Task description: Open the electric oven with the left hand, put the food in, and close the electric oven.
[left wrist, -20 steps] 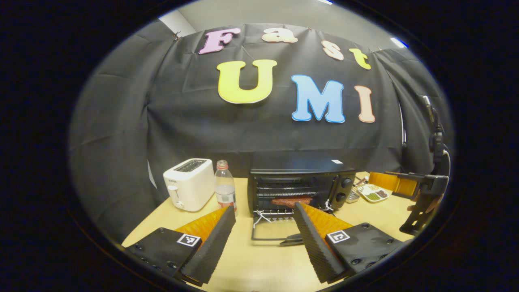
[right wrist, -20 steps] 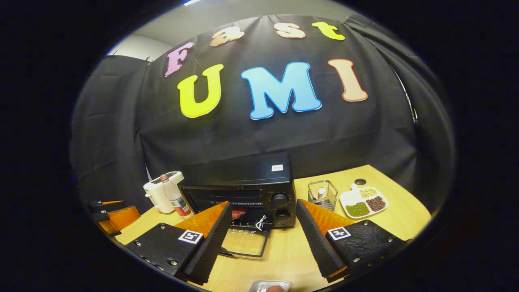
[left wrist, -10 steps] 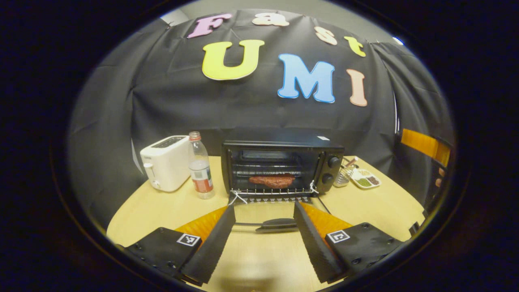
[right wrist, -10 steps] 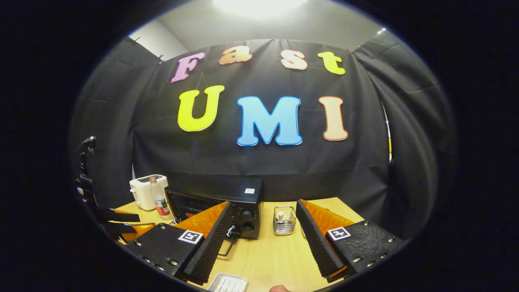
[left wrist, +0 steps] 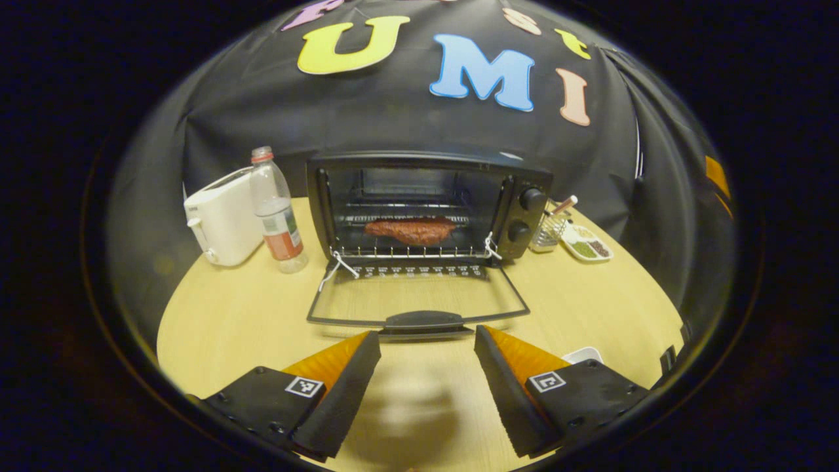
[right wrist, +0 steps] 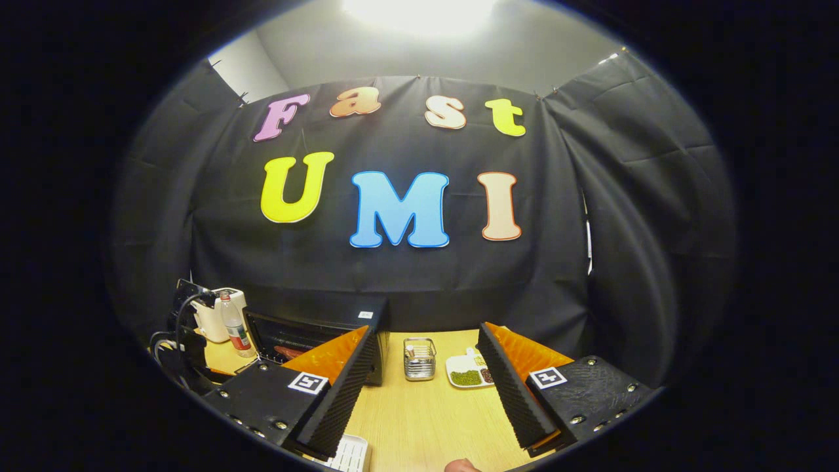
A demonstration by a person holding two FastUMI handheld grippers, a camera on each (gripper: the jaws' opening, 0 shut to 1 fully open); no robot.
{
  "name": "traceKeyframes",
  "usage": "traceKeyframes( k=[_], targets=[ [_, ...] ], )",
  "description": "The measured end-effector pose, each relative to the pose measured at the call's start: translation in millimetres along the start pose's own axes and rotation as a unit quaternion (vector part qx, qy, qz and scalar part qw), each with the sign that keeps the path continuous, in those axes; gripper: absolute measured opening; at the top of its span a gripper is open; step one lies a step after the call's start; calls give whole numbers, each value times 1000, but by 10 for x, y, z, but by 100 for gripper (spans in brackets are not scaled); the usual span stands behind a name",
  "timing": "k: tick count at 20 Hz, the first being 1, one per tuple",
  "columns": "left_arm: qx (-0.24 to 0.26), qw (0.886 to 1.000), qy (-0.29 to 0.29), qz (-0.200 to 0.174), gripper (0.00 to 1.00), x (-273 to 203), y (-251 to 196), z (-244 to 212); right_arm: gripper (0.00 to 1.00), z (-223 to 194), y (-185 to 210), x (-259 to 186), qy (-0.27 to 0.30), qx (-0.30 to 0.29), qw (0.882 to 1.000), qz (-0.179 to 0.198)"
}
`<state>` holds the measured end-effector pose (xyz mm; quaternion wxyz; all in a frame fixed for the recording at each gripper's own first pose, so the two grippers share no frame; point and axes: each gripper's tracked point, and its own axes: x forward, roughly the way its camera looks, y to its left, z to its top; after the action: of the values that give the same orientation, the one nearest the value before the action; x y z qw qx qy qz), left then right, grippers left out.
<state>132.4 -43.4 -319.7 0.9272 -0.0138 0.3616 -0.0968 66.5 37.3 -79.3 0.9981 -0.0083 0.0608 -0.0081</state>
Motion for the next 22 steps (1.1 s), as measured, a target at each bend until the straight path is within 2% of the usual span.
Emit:
traceKeyframes(
  k=[2,4,6,7,13,22],
  targets=[
    [6,1000,24,2,100,130,-12,-101,96,10,-83,-54,1,-4,1000,-12],
    [11,999,44,-1,95,239,-16,-194,96,8,-167,-96,2,-9,1000,-23],
    [11,998,66,-3,98,333,-22,-294,96,10,-245,-130,3,-13,999,-33],
    [8,997,73,-3,100,380,-20,-326,96,18,-284,-143,4,-14,999,-38],
    [7,995,101,4,98,608,-14,-389,96,20,-427,-216,9,-32,998,-57],
    [32,995,91,21,100,736,11,-375,96,107,-506,-218,1,-40,997,-66]
  ],
)
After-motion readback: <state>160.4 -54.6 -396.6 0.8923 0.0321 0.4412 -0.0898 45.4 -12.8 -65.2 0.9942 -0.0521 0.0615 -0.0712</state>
